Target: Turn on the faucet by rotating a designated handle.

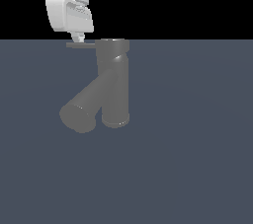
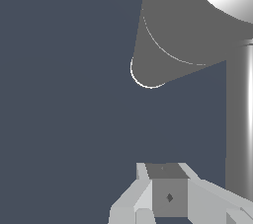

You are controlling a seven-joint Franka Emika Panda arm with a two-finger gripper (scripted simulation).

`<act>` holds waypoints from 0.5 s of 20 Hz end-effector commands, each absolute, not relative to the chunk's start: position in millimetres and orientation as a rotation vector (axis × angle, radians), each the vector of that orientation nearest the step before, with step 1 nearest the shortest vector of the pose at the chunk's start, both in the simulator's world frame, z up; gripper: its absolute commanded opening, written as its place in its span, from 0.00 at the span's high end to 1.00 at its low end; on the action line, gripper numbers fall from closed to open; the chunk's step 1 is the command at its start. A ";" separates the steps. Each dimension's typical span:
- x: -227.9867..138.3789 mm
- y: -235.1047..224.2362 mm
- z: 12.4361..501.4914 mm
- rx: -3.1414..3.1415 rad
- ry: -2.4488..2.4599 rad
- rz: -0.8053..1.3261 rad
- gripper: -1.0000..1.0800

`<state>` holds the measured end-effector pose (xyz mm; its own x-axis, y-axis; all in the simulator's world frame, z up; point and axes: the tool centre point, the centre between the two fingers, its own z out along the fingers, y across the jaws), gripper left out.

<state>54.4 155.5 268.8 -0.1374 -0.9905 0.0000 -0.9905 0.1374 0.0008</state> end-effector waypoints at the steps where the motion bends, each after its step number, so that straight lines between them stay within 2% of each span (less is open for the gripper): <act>1: 49.2 156.2 269.0 2.064 -2.369 -0.001 1.00; 10: 25.7 158.2 268.9 2.064 -2.369 -0.001 1.00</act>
